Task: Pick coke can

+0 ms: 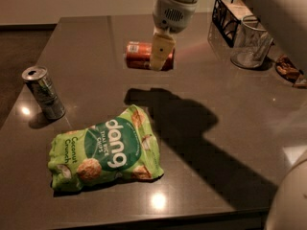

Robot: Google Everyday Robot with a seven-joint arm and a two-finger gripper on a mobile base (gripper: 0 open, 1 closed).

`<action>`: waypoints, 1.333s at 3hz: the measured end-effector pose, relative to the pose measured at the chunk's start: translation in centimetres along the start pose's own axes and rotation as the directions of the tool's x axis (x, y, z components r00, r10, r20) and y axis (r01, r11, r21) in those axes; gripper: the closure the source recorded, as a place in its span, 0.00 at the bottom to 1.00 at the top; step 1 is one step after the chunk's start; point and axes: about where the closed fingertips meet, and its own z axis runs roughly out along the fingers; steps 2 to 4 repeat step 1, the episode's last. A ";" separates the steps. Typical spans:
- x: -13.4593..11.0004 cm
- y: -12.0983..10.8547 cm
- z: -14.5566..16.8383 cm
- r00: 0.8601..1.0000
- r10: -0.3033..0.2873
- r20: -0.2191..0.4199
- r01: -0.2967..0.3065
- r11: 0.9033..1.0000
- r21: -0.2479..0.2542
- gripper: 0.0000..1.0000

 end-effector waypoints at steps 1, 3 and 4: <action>-0.4 -0.3 -0.1 1.000 -0.002 0.013 0.001 1.000 0.013 1.00; -0.4 -0.3 -0.1 1.000 -0.002 0.013 0.001 1.000 0.013 1.00; -0.4 -0.3 -0.1 1.000 -0.002 0.013 0.001 1.000 0.013 1.00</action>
Offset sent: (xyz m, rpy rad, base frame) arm 0.0000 0.0000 0.0000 0.0000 0.0000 0.0000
